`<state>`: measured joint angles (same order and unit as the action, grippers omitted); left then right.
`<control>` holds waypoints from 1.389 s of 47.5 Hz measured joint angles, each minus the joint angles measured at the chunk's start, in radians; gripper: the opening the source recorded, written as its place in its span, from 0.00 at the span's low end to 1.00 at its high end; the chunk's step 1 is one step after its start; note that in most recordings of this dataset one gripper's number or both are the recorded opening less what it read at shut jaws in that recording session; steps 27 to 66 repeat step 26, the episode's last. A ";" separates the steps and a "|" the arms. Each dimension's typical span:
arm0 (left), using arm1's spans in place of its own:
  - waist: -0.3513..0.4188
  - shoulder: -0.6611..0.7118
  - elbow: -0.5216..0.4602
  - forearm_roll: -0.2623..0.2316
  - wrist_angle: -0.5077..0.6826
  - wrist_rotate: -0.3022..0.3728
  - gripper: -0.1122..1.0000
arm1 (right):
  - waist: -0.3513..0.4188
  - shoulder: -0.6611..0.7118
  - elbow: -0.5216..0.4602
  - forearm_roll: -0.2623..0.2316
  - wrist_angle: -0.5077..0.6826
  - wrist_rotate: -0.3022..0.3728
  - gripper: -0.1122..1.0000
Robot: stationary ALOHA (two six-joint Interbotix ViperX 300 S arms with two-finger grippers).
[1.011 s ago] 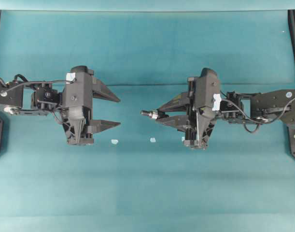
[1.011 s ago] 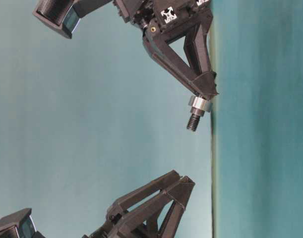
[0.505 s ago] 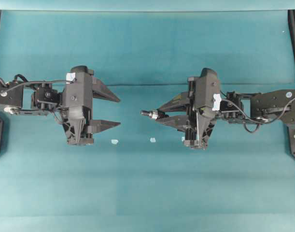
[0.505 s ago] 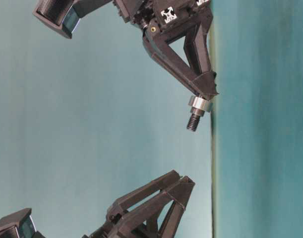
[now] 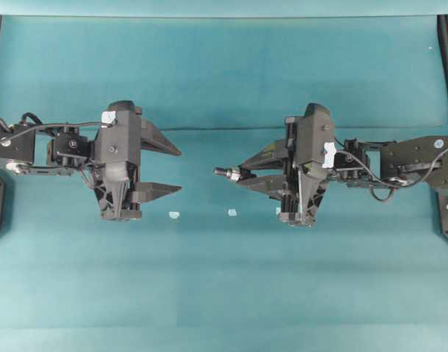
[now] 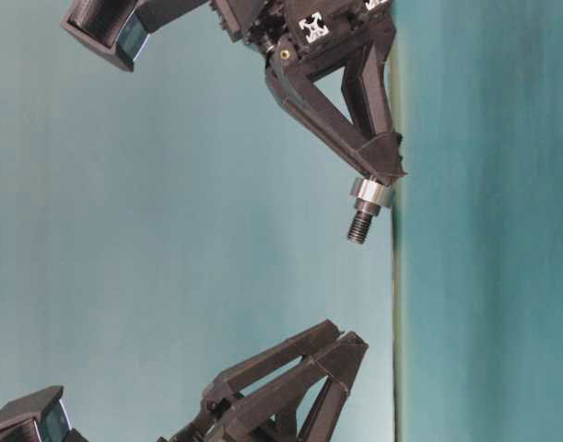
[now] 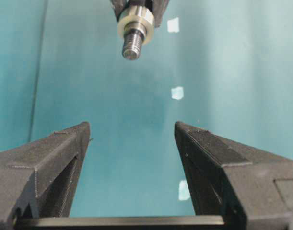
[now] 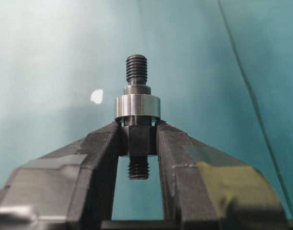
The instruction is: Insert the washer onto the shaft with both hands.
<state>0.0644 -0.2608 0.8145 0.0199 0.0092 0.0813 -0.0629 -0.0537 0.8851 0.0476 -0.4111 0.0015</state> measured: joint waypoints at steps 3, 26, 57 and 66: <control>0.000 0.000 0.000 0.000 0.002 0.000 0.80 | 0.000 0.000 0.000 0.000 0.000 0.000 0.10; 0.000 0.000 0.000 -0.002 0.002 0.000 0.80 | 0.014 0.000 0.000 0.000 0.009 0.000 0.10; 0.000 0.000 0.000 -0.002 0.002 0.000 0.80 | 0.014 0.000 0.000 0.000 0.009 0.000 0.10; 0.000 0.000 0.000 -0.002 0.002 0.000 0.80 | 0.014 0.000 0.000 0.000 0.009 0.000 0.10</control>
